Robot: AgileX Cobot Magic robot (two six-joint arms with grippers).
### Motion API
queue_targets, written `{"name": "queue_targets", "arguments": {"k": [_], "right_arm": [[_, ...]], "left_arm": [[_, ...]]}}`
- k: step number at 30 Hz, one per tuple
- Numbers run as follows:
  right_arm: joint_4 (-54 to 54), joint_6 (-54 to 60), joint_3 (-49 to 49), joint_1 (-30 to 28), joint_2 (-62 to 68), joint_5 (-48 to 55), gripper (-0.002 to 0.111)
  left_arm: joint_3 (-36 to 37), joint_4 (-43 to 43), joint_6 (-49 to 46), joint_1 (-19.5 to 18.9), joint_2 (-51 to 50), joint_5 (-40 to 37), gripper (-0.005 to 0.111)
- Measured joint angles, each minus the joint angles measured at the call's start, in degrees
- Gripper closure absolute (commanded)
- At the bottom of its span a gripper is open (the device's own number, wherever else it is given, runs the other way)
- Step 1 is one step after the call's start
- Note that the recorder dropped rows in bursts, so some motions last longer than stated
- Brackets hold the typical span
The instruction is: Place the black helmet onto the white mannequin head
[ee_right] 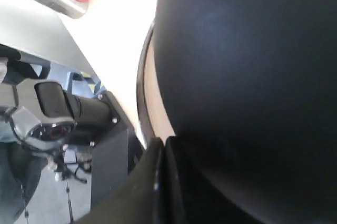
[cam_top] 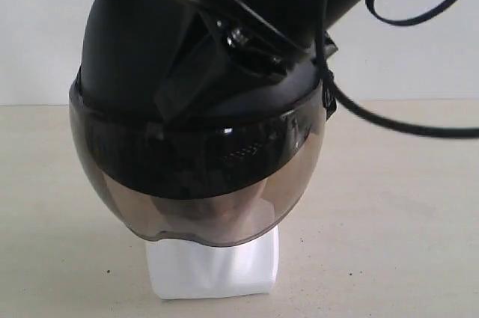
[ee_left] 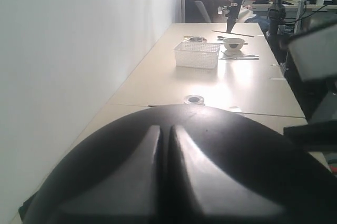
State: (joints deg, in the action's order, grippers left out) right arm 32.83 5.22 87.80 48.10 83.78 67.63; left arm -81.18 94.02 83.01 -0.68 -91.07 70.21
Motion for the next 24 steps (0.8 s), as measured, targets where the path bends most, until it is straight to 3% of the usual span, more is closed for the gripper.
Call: {"name": "queue_targets", "arguments": {"k": [6,12,16,20,24], "right_arm": [[-1.74,0.52,-2.62,0.23,-1.13,2.82,0.108],[-7.54,0.96,4.99,0.13,-9.26,0.22,0.108],[-22.52,3.75,6.53,0.02,-20.14,-0.79,0.108],[-28.34,3.75,-1.91,0.02,-32.35,-3.38,0.108],[-28.68,3.75,-20.26,0.02,-49.15,-17.14,0.108]], "left_arm": [[0.0,0.0,0.23,0.0,0.0,-0.1,0.102],[0.0,0.23,0.31,0.0,0.0,-0.44,0.102],[0.0,1.06,0.45,0.0,1.28,-1.68,0.102],[0.0,4.01,2.47,-0.21,7.35,-4.47,0.102],[2.24,5.64,10.84,-2.57,19.15,-8.26,0.102]]}}
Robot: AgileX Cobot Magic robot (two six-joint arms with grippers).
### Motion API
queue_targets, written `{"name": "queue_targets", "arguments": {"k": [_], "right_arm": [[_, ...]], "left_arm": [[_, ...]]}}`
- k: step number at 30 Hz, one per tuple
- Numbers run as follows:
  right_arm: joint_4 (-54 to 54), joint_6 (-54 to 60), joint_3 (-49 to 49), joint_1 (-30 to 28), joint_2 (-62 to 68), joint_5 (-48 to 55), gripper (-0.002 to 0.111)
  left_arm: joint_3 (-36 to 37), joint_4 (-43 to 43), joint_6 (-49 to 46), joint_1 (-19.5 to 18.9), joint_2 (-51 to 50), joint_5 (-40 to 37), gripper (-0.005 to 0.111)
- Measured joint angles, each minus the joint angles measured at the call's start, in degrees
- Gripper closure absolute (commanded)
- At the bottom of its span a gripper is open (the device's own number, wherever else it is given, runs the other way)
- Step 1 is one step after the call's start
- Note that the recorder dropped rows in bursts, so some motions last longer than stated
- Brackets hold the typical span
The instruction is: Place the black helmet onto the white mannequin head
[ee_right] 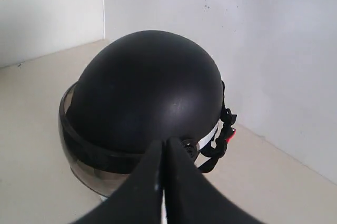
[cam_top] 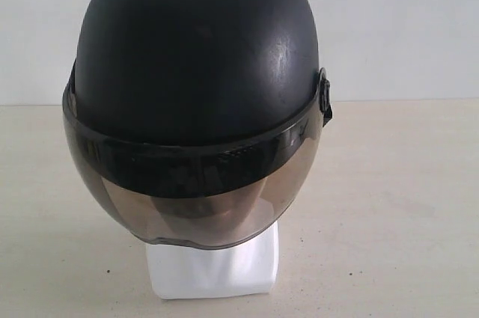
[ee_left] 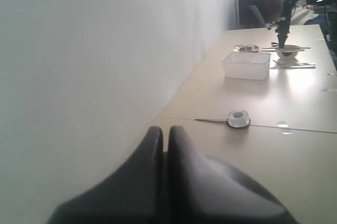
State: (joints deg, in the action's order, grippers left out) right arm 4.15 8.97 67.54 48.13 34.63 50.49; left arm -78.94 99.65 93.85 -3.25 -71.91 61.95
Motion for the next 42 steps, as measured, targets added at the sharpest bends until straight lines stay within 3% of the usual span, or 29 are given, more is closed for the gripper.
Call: {"name": "queue_targets", "arguments": {"k": [3,6,9,14,19,25,38,42], "right_arm": [[0.87,0.0,-14.32,0.0,-8.06,-10.56,0.108],[4.26,0.0,-30.86,0.0,-15.03,-28.59,0.108],[5.81,0.0,-40.24,0.0,-16.75,-36.78,0.108],[9.07,-0.11,-48.99,0.0,-16.88,-42.97,0.108],[9.72,-0.23,-50.23,0.0,-17.21,-44.04,0.108],[9.72,-0.23,-50.35,0.0,-17.21,-44.4,0.108],[9.72,-0.23,-50.39,-0.27,-17.48,-44.4,0.108],[7.53,1.68,-50.49,-7.32,-20.28,-44.4,0.108]], "left_arm": [[5.59,0.0,1.72,-1.76,8.24,-1.68,0.102],[18.59,0.0,2.08,-2.27,20.1,-7.58,0.102],[27.91,0.11,2.08,-2.27,26.93,-11.63,0.102],[42.07,0.64,2.08,-2.27,37.76,-18.91,0.102],[51.62,0.74,2.68,-2.27,45.69,-27.09,0.102],[56.52,0.74,4.9,-2.37,51.35,-29.68,0.102],[56.72,0.74,5.27,-2.37,52.53,-29.68,0.102],[56.72,0.74,5.27,-2.37,52.53,-29.79,0.102]]}}
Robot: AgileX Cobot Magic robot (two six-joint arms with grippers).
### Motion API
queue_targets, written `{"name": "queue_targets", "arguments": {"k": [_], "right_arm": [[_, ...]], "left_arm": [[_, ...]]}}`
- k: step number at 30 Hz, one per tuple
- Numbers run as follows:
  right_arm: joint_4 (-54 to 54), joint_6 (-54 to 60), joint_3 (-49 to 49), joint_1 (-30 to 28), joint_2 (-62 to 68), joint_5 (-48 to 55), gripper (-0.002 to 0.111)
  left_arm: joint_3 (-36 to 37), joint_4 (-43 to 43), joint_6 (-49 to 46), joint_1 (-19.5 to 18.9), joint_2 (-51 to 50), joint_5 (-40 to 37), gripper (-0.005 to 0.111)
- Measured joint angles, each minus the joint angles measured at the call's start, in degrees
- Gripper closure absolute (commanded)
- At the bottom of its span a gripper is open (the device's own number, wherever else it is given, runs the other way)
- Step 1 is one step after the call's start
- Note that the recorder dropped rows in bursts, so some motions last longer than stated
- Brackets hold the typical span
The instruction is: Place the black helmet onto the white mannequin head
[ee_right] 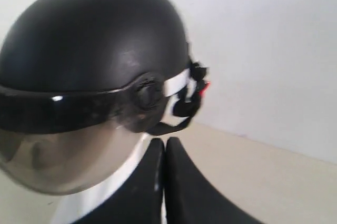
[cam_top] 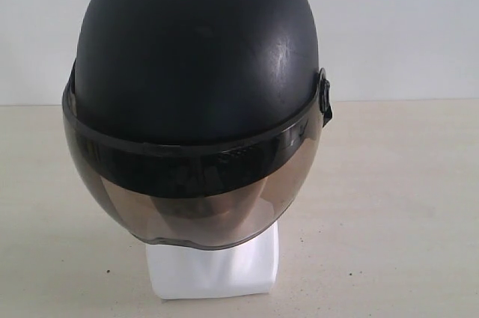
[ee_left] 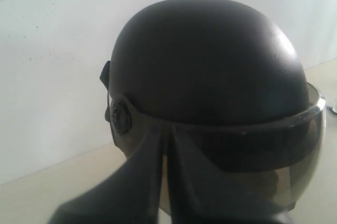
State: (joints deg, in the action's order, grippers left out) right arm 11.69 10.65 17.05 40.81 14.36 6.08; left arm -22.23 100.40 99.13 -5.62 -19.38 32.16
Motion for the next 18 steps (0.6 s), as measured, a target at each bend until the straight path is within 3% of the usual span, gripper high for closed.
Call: {"name": "queue_targets", "arguments": {"k": [6,9,12,18], "right_arm": [[-0.51,0.26,-0.41,-23.43,-1.56,0.0,0.108],[-0.51,0.02,-3.21,-31.54,-1.83,-0.36,0.108],[-0.51,-0.12,-8.61,-35.28,-3.33,-0.72,0.108],[-0.51,1.17,-16.58,-35.78,-9.64,-5.08,0.108]], "left_arm": [[0.0,0.0,0.0,0.0,0.0,-0.08,0.102],[0.0,0.0,0.0,0.0,0.0,-0.08,0.102],[0.0,0.0,0.0,0.0,0.0,-0.08,0.102],[0.0,0.0,0.0,0.0,0.0,-0.08,0.102]]}}
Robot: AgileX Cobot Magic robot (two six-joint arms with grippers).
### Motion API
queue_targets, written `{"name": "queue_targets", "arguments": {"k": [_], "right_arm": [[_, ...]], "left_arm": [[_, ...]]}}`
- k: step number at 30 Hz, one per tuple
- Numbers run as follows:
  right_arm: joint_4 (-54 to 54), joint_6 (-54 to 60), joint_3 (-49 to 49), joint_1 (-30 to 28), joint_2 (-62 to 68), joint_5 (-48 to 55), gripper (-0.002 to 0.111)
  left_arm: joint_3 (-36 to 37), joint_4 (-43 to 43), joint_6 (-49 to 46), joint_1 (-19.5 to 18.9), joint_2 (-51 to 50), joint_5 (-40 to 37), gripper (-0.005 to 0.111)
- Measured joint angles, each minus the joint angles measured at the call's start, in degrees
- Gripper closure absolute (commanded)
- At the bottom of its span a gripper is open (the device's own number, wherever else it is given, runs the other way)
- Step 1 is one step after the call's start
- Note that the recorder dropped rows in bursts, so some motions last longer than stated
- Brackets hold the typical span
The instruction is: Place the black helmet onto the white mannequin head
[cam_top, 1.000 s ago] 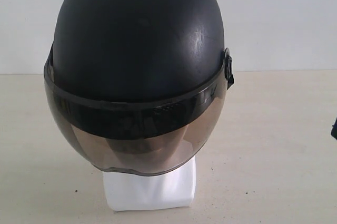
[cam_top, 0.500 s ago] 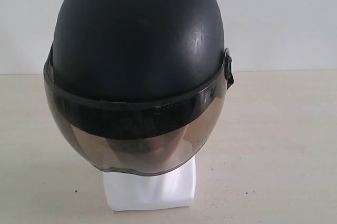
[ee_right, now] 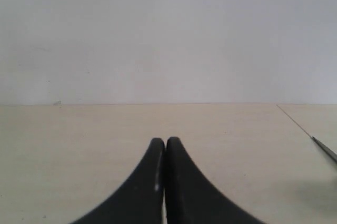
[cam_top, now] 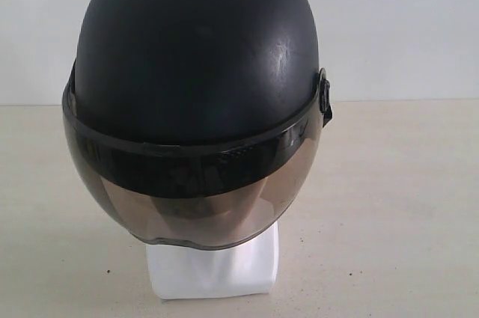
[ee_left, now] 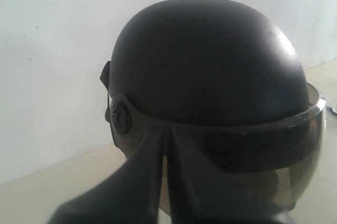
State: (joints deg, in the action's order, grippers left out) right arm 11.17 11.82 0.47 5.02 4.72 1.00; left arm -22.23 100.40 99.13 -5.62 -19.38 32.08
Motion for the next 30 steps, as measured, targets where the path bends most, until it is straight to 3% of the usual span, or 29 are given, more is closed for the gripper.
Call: {"name": "queue_targets", "arguments": {"k": [7,16,30], "right_arm": [[-0.08,0.15,-0.21,0.0,-1.95,2.54,0.108],[-1.92,-5.41,-0.31,-0.12,-4.3,14.58,0.108],[-8.2,-12.27,-0.5,-0.35,-4.4,18.01,0.108]], "left_arm": [[0.0,0.0,0.0,0.0,0.0,0.0,0.102],[0.0,0.0,0.0,0.0,0.0,0.0,0.102],[0.05,0.0,0.0,0.0,0.0,0.0,0.102]]}}
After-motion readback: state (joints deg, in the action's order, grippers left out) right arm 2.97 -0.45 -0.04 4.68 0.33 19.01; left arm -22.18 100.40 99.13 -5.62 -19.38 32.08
